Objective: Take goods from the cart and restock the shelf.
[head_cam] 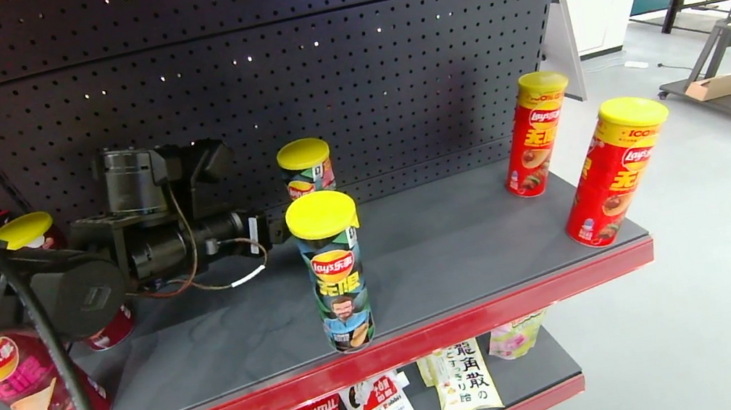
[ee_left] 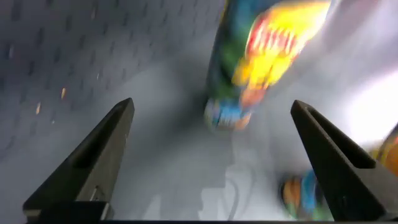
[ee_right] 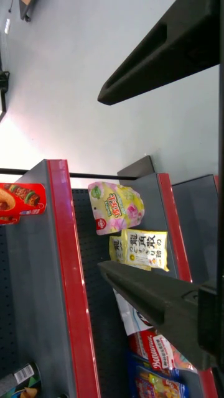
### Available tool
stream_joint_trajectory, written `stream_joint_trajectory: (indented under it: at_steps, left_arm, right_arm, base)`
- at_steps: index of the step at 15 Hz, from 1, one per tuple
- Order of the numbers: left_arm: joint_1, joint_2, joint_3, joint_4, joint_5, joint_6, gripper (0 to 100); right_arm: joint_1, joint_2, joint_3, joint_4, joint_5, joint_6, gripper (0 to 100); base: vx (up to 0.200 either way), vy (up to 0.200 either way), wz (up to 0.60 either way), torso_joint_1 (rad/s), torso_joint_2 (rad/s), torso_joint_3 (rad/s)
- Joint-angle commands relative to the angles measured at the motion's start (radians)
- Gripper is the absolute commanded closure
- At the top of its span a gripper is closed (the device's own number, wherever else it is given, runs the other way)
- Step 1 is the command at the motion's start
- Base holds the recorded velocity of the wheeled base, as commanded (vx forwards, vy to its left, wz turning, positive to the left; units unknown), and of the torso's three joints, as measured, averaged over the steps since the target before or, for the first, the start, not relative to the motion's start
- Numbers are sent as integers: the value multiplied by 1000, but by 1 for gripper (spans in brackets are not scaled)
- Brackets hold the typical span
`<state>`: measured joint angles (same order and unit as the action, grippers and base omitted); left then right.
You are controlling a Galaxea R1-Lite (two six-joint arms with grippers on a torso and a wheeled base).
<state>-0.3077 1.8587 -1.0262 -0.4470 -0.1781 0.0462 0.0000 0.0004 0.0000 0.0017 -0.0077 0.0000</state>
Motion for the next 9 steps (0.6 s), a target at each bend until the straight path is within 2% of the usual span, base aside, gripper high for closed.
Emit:
stream_joint_trajectory:
  at_steps: [1, 3, 4, 5, 7, 9]
  left_arm:
    - [50, -208, 192, 22, 0, 12, 0]
    - [108, -434, 379, 47, 0, 92, 0]
    - [140, -578, 460, 76, -11, 119, 0]
    - [150, -705, 515, 120, -24, 119, 0]
    - [157, -975, 560, 251, -46, 121, 0]
    - [160, -1250, 606, 392, -32, 103, 0]
  right_arm:
    - [0, 0, 0, 0, 0, 0, 0]
    - [0, 0, 0, 0, 0, 0, 0]
    - [0, 0, 0, 0, 0, 0, 0]
    - [0, 0, 0, 0, -2, 0, 0]
    - [0, 0, 0, 0, 0, 0, 0]
    - [0, 0, 0, 0, 0, 0, 0]
  base:
    - [0, 0, 0, 0, 0, 0]
    - [0, 0, 0, 0, 0, 0]
    - [0, 0, 0, 0, 0, 0]
    - [0, 0, 0, 0, 0, 0]
    - [0, 0, 0, 0, 0, 0]
    - [0, 0, 0, 0, 0, 0]
